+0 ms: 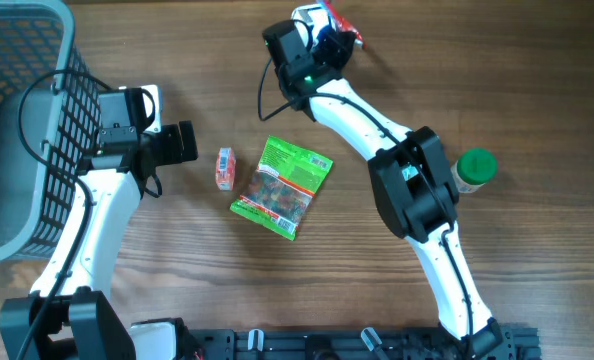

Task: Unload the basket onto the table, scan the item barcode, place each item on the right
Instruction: 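Carry red tube up to the white scanner and hold it beneath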

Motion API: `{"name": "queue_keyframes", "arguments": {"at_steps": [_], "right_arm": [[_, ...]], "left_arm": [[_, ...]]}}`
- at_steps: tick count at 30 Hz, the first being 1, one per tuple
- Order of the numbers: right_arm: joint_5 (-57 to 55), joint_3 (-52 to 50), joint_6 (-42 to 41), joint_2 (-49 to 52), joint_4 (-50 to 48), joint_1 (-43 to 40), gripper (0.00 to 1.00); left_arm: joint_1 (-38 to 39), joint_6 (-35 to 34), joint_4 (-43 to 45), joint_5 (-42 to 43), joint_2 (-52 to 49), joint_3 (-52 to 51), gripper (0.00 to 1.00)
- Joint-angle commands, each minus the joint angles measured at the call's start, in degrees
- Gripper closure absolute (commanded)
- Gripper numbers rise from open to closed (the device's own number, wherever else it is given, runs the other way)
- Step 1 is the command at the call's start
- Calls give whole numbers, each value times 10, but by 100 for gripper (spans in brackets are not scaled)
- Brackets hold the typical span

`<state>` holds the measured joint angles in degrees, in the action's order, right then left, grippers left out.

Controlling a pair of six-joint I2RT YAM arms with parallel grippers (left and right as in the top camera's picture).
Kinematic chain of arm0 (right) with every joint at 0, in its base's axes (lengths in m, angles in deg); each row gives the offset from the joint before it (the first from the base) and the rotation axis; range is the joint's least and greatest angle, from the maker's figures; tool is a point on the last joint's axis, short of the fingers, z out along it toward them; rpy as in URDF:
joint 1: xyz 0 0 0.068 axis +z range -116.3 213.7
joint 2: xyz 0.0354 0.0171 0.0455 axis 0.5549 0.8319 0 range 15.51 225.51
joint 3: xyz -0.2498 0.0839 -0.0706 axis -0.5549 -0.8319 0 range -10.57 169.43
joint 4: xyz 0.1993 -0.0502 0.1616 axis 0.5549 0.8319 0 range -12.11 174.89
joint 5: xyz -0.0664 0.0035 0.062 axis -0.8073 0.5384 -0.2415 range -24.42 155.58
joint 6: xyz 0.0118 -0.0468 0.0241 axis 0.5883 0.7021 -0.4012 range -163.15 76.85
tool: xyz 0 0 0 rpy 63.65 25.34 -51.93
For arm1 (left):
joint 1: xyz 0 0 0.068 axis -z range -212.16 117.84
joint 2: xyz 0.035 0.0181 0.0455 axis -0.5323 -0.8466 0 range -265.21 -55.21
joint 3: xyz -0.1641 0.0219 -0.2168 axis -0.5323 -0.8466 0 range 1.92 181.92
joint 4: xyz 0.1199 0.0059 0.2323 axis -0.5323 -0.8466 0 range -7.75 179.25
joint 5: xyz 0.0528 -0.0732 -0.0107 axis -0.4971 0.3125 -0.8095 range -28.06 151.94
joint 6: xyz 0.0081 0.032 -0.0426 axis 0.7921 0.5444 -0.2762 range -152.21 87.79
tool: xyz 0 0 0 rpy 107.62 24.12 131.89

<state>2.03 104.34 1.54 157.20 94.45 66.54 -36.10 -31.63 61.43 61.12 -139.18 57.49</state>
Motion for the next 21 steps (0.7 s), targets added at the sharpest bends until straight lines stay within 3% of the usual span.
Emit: {"name": "queue_keyframes", "arguments": {"at_steps": [1, 10, 15, 21], "right_arm": [[6, 8, 52, 27, 5, 14, 96], [-10, 5, 45, 26, 9, 15, 96], [-5, 5, 11, -36, 19, 13, 96], [98, 5, -91, -160, 149, 12, 96]], "left_arm": [[-3, 3, 2, -3, 8, 7, 0], [-3, 3, 2, -3, 8, 7, 0], [-3, 3, 2, -3, 8, 7, 0], [-3, 3, 2, -3, 8, 7, 0]]}}
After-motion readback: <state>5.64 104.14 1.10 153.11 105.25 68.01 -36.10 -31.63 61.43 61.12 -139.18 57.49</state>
